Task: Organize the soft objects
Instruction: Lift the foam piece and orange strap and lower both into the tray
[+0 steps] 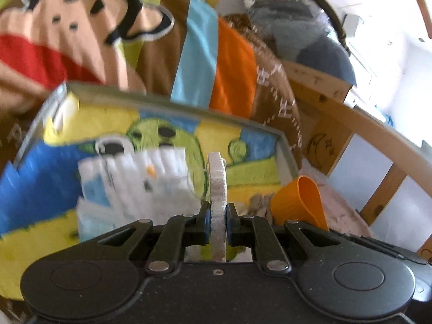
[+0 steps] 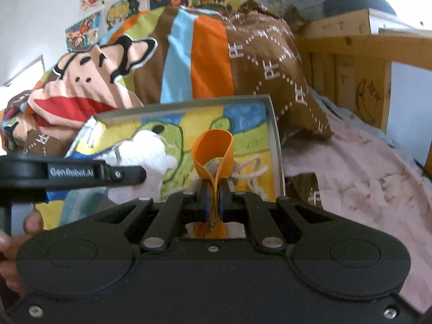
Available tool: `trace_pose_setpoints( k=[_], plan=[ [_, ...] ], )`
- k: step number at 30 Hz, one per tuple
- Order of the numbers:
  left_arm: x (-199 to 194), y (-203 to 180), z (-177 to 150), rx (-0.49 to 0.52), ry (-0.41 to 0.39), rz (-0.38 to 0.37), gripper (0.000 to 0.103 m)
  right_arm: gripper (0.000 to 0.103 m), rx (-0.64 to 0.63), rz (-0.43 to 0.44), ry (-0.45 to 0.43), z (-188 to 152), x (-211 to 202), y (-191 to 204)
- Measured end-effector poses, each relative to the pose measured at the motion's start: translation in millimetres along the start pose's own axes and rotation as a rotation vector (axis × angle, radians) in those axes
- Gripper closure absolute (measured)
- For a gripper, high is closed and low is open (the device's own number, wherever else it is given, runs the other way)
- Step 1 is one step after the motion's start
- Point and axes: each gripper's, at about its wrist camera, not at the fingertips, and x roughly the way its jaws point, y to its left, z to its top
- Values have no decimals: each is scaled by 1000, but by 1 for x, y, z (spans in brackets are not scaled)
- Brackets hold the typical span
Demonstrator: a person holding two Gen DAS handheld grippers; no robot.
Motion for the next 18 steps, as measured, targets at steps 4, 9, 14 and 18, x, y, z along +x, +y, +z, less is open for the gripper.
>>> trace_pose_setpoints(
  k=[4, 9, 14, 18],
  plan=[
    [12, 5, -14, -1, 35, 2, 91, 101, -10, -2, 23, -8, 9, -1],
    [16, 9, -20, -14, 36, -5, 91, 101, -12, -23, 75, -20, 28, 0],
    [14, 10, -18, -10, 37, 0, 90, 101, -29, -27, 68, -22, 31, 6],
    [7, 10, -12, -19, 26, 12, 86, 96, -62, -35, 66, -21, 30, 14]
  ],
)
